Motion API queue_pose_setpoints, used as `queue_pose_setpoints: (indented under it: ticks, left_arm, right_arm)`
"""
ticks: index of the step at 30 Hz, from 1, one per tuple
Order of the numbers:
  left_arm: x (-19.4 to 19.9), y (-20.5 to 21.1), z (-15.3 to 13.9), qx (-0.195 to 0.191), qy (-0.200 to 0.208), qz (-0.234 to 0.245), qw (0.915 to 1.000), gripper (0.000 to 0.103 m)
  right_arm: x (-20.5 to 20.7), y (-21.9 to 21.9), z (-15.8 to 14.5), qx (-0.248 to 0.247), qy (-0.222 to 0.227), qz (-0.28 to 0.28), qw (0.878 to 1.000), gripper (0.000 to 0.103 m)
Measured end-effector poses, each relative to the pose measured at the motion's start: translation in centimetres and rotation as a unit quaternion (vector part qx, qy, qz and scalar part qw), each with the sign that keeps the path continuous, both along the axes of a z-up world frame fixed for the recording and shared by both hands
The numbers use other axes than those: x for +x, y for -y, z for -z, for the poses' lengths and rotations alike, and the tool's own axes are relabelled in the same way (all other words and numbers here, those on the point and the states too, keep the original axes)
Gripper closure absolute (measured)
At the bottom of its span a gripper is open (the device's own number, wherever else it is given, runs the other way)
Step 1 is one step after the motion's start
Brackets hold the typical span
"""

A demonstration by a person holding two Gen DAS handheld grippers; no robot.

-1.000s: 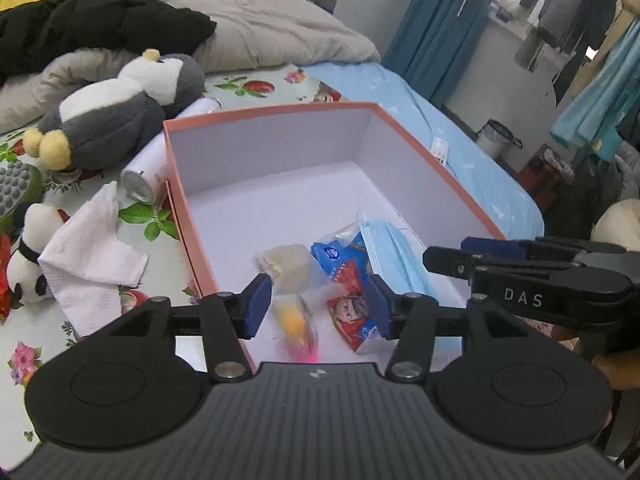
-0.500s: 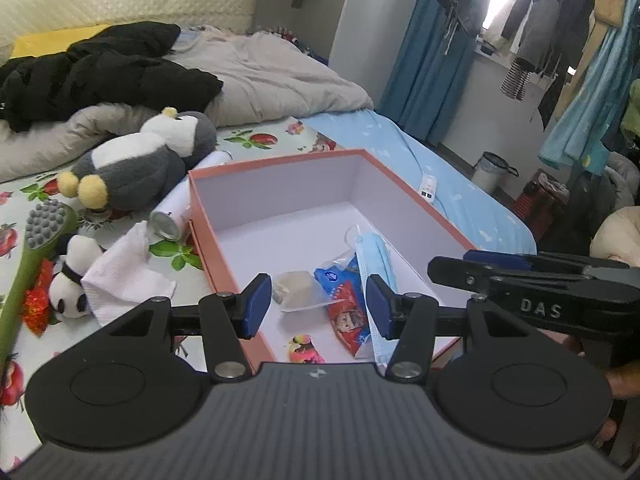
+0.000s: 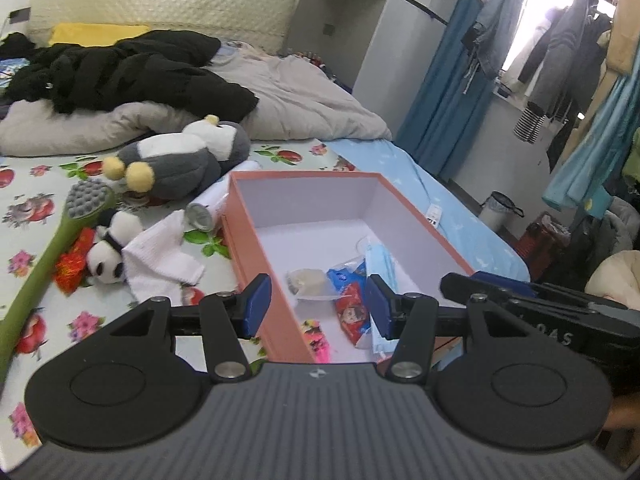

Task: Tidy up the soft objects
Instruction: 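Open both grippers to drop the toy and mask into the box, then move both grippers back toward the panda plush and white tissue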

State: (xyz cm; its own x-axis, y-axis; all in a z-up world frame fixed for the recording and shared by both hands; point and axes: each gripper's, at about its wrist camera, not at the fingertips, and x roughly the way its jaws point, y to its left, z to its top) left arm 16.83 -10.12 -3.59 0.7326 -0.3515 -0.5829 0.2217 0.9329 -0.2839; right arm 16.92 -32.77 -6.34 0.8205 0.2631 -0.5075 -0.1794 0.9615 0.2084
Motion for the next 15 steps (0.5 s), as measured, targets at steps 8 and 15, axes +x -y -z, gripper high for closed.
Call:
queue_pose_setpoints:
  ticks: [8, 15]
  left_arm:
    - [-4.1, -2.5, 1.0, 0.009, -0.021, -0.026, 0.9994, 0.044]
    - [-7.5, -5.0, 0.3, 0.011, -0.018, -0.057, 0.9981, 0.044]
  right_arm:
    - [-2.1, -1.2, 0.2, 0.013, 0.001, -0.018, 1.0, 0.055]
    - [-4.1, -3.0, 0.4, 0.0, 0.003, -0.041, 0.999, 0.055]
